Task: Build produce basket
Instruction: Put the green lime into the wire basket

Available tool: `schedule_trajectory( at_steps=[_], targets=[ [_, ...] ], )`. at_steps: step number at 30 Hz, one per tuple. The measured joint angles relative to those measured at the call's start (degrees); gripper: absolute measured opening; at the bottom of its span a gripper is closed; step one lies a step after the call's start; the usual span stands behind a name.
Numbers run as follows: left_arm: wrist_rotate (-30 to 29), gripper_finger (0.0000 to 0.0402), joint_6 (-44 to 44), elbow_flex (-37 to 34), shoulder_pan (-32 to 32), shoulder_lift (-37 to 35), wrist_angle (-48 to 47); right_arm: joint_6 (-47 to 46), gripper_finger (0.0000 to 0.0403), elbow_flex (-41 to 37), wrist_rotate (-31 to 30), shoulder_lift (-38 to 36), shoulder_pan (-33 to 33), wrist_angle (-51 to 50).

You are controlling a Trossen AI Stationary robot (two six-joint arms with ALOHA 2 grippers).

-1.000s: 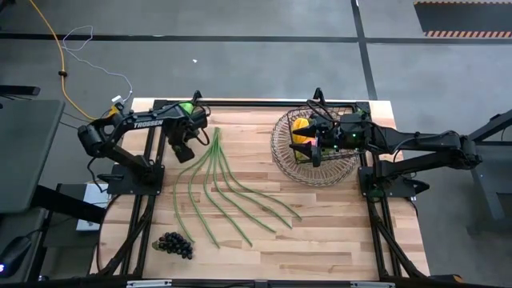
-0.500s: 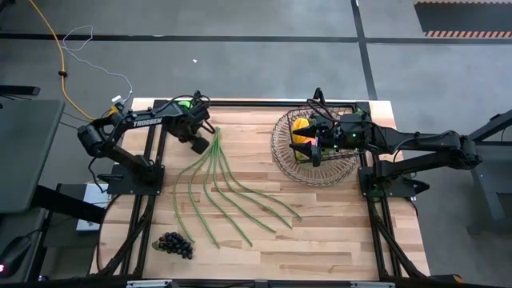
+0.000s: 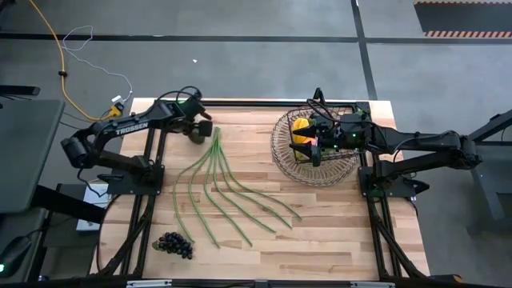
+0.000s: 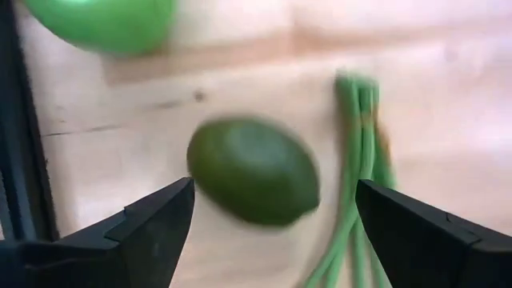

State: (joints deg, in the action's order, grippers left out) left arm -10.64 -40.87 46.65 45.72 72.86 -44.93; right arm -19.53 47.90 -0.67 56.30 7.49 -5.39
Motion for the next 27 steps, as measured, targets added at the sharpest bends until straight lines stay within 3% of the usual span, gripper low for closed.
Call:
schedule_trajectory(
  at_steps=[4, 14, 22, 27],
  targets=[
    [-3.85, 0.0335, -7.62, 0.0, -1.09, 0.16, 3.81, -0.53, 0.0277, 0.01, -0.55, -0.01, 0.01, 0.0],
    [-17.0, 0.0335, -25.29, -0.12, -7.53, 0.63, 2.42, -1.09, 0.0277, 0.0, -0.79, -0.01, 0.02, 0.0],
    [-14.54, 0.0335, -38.85, -10.73, -9.33, -0.06, 6.74, -1.0, 0.0277, 0.0, -0.74, -0.01, 0.02, -0.07],
    [-16.97, 0.0335, -40.16, -11.7, -10.37, -0.04, 10.21, 0.02, 0.0277, 0.0, -0.72, -0.01, 0.02, -0.17]
  ],
)
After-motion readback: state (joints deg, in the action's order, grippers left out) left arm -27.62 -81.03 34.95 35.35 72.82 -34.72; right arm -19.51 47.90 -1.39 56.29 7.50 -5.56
